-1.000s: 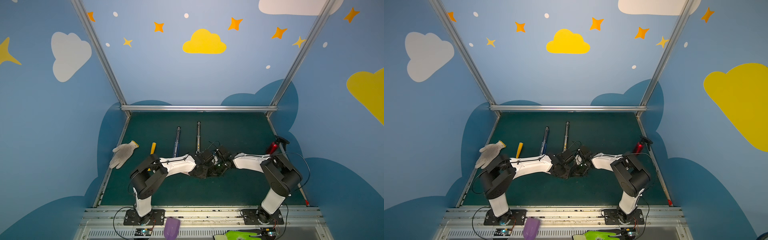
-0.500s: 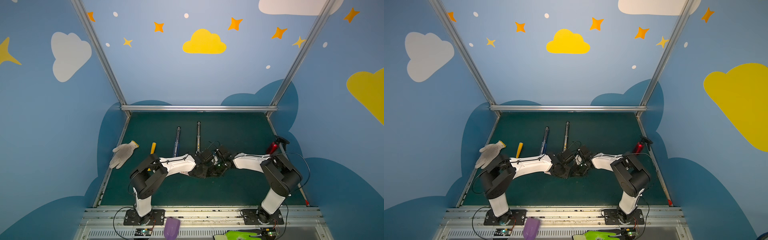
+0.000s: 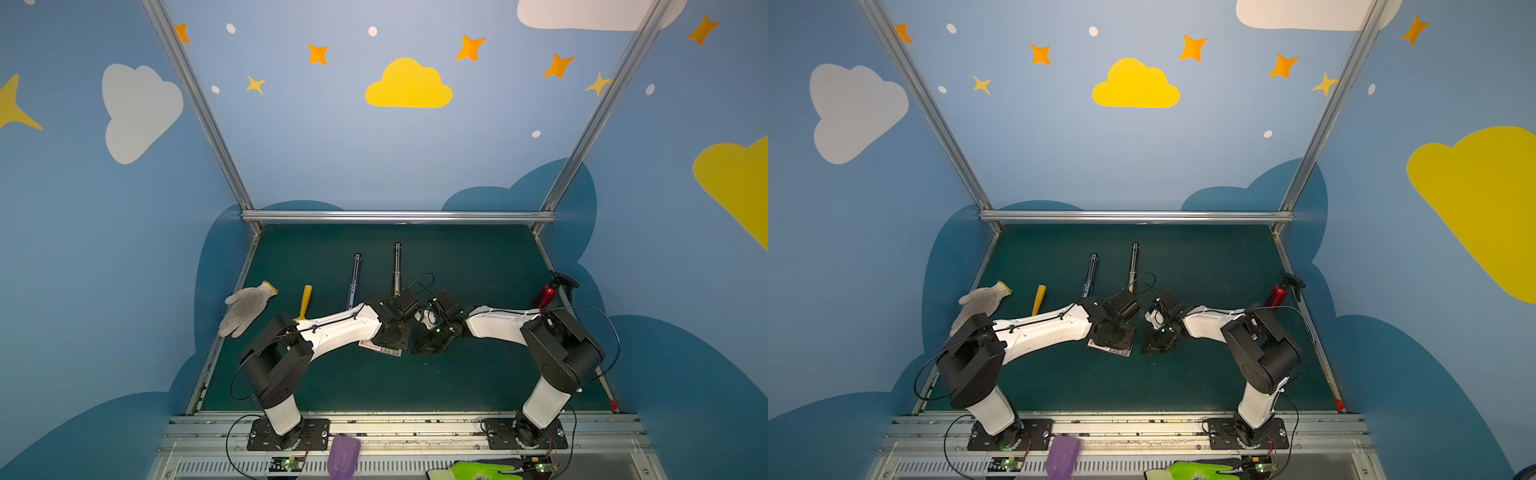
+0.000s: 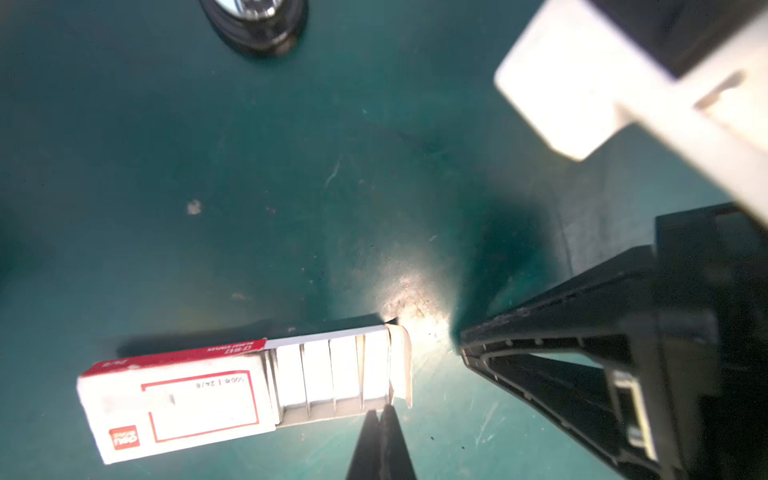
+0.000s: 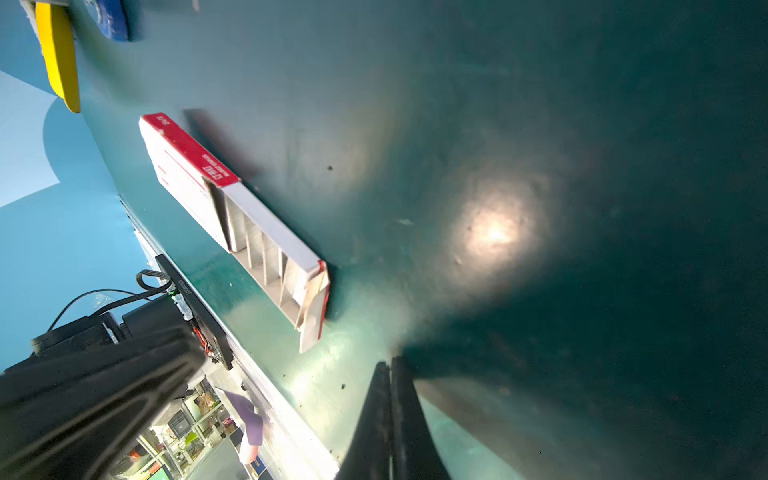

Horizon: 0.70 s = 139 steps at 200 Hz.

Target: Load the staples into the stapler

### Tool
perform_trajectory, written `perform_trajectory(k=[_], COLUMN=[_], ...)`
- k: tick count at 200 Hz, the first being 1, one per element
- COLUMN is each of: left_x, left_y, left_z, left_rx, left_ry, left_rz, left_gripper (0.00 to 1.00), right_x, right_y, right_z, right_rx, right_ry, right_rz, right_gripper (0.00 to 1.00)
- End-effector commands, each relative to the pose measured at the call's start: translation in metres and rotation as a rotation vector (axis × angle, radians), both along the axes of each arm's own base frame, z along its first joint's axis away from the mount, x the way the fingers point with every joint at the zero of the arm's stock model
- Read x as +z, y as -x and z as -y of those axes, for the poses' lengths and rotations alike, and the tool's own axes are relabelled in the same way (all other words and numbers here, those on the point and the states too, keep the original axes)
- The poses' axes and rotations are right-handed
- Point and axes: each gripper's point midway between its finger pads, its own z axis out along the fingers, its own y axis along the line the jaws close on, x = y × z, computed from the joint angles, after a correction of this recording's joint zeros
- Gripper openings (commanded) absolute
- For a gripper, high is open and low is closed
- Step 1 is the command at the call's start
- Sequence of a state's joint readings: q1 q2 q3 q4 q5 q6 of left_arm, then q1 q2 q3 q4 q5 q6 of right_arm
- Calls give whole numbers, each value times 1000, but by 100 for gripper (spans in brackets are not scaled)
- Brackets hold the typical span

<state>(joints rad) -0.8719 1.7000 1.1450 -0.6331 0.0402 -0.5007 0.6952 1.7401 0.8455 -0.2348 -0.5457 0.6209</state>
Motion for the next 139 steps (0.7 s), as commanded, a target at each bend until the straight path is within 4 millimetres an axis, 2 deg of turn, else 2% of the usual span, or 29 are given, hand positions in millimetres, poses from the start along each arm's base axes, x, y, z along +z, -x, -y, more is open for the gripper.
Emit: perform_trajectory(k=[1,13,27,38,98,139], left_x=[18,24,23,18,-18,-34], left_y=[1,0,0,2,9,11], left_z=[-5,-7,-9,-9,7,12], left_rx=[6,19,32,30,15,-8], left_ry=[52,85,101,95,78,21], left_rz=[19,22,8,-7,-96,-104], left_gripper=[4,5,15,18,20,18], right_x=[-5,-2,0,1,0,-3], right_y=[3,1,0,0,0,2], right_z=[15,15,16,15,15,16], right_rx=[-20,-27,-34,-33,-39,-39], right_ry=[49,39,32,28,27,29], right_rz=[2,12,19,18,16,9], right_gripper=[7,7,7,7,7,7])
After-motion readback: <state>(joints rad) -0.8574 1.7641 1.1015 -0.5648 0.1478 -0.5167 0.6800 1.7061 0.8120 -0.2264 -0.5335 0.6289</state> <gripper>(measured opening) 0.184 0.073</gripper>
